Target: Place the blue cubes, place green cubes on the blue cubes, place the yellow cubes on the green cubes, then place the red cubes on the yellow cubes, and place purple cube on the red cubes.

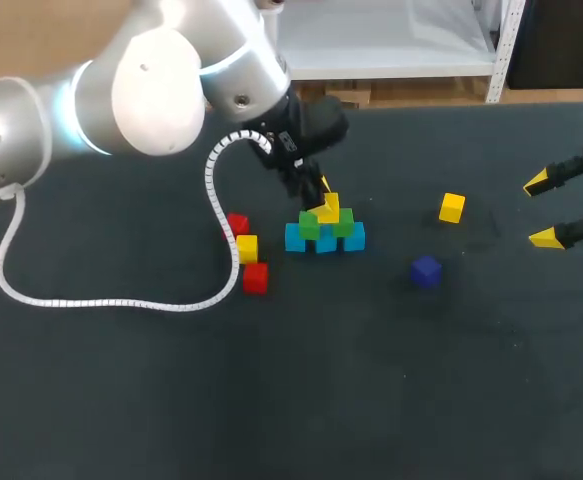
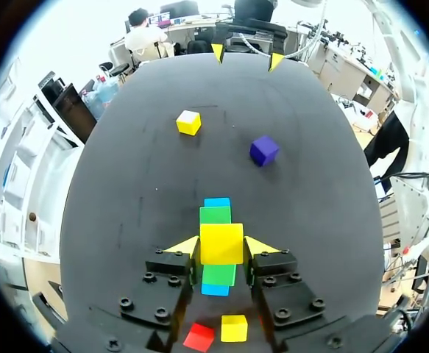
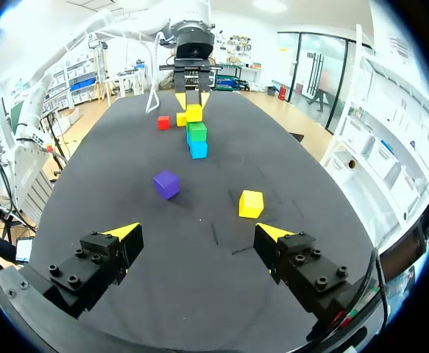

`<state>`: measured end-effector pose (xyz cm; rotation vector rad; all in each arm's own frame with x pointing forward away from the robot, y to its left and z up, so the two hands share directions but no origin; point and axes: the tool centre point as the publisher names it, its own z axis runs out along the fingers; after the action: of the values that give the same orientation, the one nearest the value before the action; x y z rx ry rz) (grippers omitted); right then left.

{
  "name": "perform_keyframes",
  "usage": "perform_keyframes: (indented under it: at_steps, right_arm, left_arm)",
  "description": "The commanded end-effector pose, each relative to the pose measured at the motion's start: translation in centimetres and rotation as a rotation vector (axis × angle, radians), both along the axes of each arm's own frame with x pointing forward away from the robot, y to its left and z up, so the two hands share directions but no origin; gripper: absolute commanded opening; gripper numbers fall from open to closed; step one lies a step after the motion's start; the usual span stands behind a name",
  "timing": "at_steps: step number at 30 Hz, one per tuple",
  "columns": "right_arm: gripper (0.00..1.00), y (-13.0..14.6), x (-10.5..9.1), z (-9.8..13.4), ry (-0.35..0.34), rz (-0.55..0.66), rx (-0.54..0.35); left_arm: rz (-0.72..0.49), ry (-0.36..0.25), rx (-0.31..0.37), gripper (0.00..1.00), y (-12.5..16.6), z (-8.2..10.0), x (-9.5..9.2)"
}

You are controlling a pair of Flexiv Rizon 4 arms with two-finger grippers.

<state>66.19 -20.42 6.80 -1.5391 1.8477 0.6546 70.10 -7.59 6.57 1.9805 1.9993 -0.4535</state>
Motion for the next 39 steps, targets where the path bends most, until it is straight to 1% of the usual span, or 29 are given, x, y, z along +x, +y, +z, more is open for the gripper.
perform_keyframes:
  at_steps: [1,36,39]
  right_arm:
    - [1.00,0.00,0.00,-0.02,-0.001,0.000,0.001]
    - [1.00,0.00,0.00,-0.02,-0.001,0.000,0.001]
    - [1.00,0.00,0.00,-0.02,-0.001,0.000,0.001]
  left_arm:
    - [-0.001,0.006,0.008,0.00,-0.21,-0.02,0.29]
    - [-0.001,0.017,0.006,0.00,0.10,-0.43,0.62]
    - [-0.002,0.016,0.006,0.03,0.10,-0.42,0.66]
